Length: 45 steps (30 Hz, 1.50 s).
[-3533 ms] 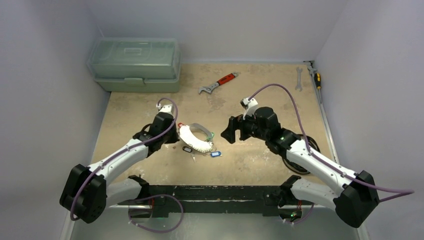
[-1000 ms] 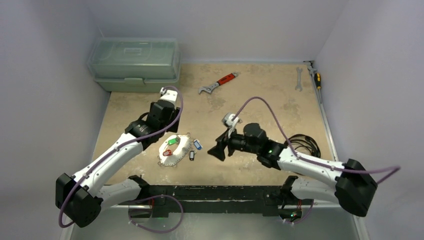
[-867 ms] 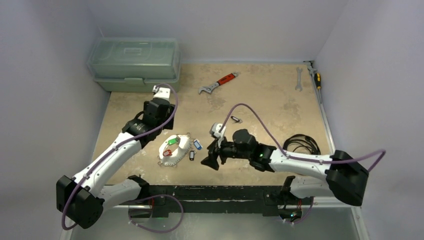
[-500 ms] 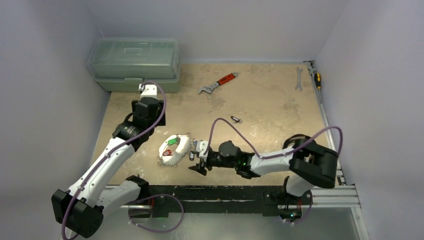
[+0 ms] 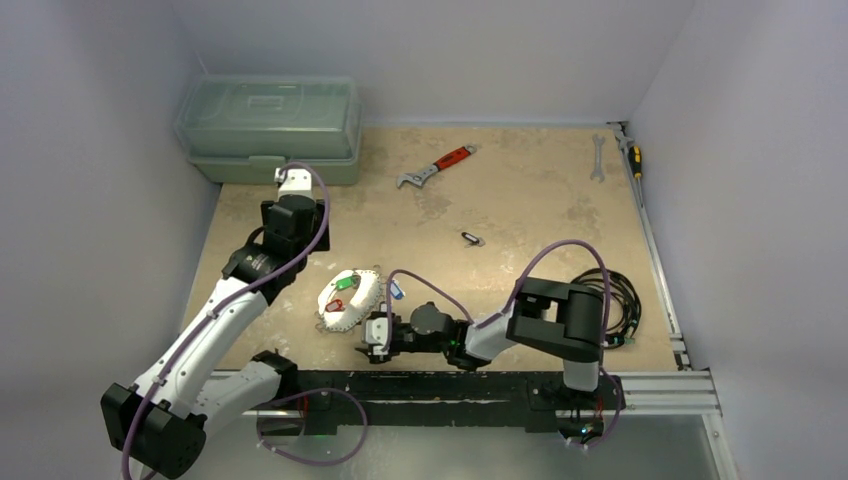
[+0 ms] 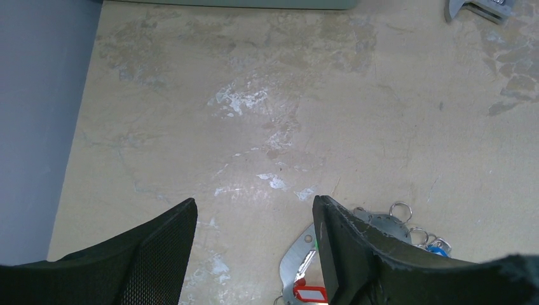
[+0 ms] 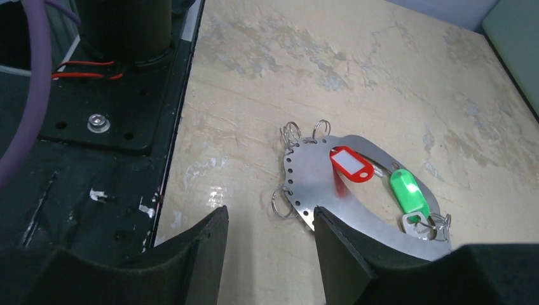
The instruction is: Put the keys on the keyring
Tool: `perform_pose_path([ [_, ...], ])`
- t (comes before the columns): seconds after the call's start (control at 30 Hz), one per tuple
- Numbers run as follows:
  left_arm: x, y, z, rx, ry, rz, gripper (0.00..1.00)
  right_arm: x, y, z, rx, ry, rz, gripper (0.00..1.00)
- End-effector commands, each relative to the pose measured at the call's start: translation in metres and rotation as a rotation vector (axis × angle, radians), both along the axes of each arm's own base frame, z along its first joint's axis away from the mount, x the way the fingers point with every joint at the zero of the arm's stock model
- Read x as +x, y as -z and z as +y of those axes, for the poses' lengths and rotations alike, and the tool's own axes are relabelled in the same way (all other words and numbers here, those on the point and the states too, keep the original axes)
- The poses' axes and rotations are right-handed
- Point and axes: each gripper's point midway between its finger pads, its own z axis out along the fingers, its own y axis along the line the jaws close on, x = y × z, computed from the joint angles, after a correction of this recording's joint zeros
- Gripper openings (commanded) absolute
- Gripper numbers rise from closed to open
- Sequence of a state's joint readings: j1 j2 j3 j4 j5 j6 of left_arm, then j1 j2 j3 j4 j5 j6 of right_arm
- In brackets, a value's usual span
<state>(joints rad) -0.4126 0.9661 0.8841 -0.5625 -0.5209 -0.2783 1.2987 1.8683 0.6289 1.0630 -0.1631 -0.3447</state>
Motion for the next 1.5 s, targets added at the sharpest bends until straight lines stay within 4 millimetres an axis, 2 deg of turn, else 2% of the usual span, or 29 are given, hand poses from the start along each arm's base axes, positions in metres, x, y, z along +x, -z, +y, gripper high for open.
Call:
perform_pose_path([
  [0.0,0.002,-0.009,0.002,-0.030,-0.020,-0.048,0.66,0.010,-0.025,0.020,0.090,0.029,-0.089,0.54],
  [0.4,0.002,-0.009,-0.001,-0.034,-0.007,-0.046,0.66,0.021,0.014,0.033,-0.005,0.069,-0.102,0.41],
  [0.97,0.002,-0.010,-0.001,-0.035,-0.004,-0.049,0.65,0.019,0.037,0.037,-0.081,0.061,-0.077,0.26],
  [1.17,0.002,-0.010,0.000,-0.035,-0.006,-0.050,0.65,0.017,0.045,0.035,-0.103,0.055,-0.054,0.15],
  [1.3,0.002,-0.010,0.000,-0.036,-0.006,-0.052,0.65,0.015,0.051,0.034,-0.126,0.053,-0.033,0.02],
  [1.47,0.001,-0.010,0.000,-0.037,-0.005,-0.052,0.65,0.012,0.047,0.034,-0.112,0.046,-0.015,0.00],
])
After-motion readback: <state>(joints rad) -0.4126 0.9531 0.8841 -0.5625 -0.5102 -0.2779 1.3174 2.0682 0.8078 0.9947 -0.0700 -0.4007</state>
